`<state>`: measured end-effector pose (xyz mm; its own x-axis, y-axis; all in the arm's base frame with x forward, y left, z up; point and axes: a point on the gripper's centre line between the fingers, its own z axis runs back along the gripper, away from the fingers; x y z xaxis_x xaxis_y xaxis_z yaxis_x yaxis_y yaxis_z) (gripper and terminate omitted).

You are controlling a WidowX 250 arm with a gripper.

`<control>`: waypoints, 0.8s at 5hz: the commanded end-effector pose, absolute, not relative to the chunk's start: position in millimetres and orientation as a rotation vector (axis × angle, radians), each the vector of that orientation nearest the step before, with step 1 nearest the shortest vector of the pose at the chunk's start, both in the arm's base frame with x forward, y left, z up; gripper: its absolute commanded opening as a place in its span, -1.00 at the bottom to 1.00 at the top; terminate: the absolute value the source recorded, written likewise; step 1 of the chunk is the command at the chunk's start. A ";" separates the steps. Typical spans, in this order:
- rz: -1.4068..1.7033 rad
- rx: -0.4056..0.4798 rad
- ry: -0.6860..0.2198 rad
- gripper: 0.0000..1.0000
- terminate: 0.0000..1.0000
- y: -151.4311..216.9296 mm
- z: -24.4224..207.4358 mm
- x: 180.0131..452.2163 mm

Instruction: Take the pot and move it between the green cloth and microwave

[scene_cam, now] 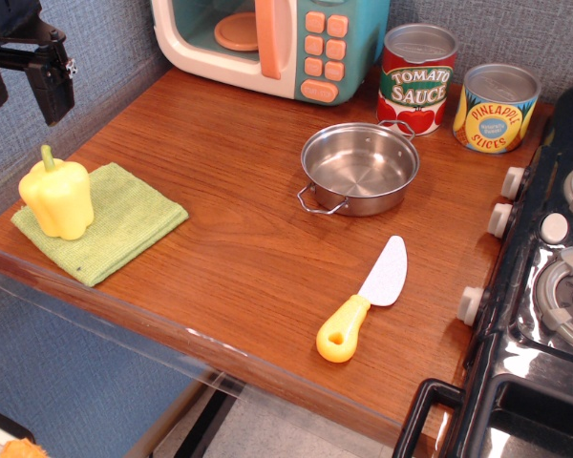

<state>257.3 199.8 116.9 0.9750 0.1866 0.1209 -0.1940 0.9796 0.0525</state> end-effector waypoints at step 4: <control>0.071 0.023 -0.282 1.00 -1.00 145.2 164.9 308.8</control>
